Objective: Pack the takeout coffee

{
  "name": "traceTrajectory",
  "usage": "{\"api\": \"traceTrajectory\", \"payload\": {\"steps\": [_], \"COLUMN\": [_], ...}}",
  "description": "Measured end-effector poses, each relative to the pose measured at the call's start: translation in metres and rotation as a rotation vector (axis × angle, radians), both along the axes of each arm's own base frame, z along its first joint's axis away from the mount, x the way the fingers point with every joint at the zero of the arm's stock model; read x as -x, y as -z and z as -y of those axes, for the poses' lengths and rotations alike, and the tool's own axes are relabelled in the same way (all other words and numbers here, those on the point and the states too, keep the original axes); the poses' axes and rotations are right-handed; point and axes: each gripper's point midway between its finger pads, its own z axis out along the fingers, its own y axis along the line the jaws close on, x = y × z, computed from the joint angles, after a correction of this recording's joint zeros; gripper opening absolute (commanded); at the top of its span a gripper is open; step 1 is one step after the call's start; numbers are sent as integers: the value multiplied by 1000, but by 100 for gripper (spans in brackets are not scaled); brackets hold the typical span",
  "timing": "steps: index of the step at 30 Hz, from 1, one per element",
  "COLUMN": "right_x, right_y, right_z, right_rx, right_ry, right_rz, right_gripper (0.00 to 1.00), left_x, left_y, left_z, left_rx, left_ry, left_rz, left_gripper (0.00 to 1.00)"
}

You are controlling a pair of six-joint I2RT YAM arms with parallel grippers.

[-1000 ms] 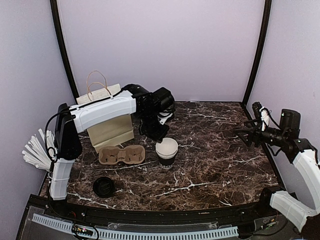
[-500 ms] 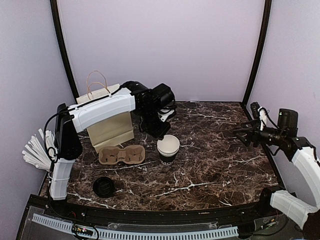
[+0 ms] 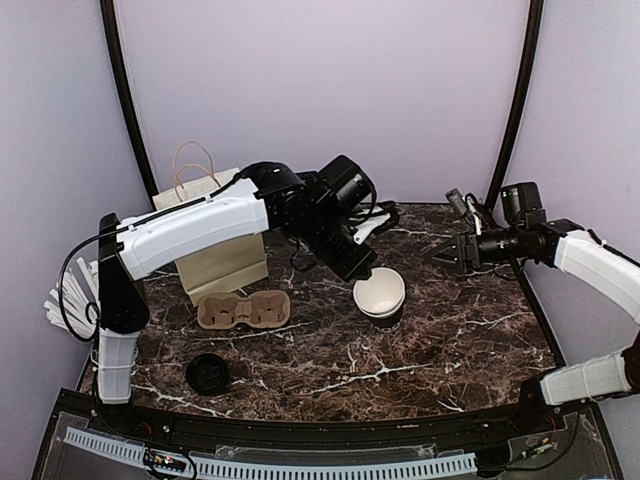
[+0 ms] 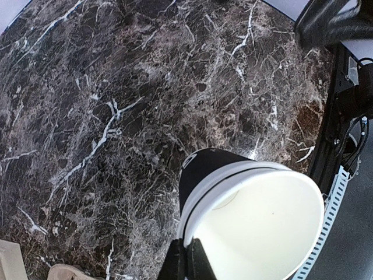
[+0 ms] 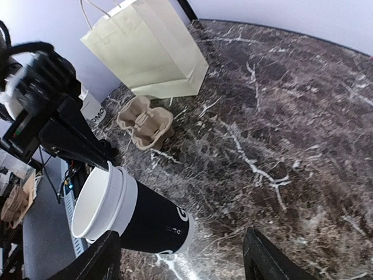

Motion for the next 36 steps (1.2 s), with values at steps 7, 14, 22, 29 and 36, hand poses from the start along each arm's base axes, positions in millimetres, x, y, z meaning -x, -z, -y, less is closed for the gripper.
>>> {"api": "traceTrajectory", "payload": {"steps": [7,14,22,29,36], "right_x": [22,34,33,33,33], "right_y": [21,17,18,22,19], "right_z": [-29,-40,-40,-40,-41], "right_rx": [-2,-27,-26,-25,-52], "right_ry": [-100,-149,-138,-123,-141], "right_rz": [-172,-196,-209,-229,-238], "right_gripper": [82,88,82,79,82], "left_x": [-4,-11,-9,-8,-8], "left_y": [-14,-16,-18,-12,-11], "left_z": [4,9,12,12,13], "left_rx": [81,125,150,150,153], "left_ry": [-22,-50,-51,-61,-65], "left_rz": [34,38,21,4,1], "left_gripper": [0,0,0,0,0]}}
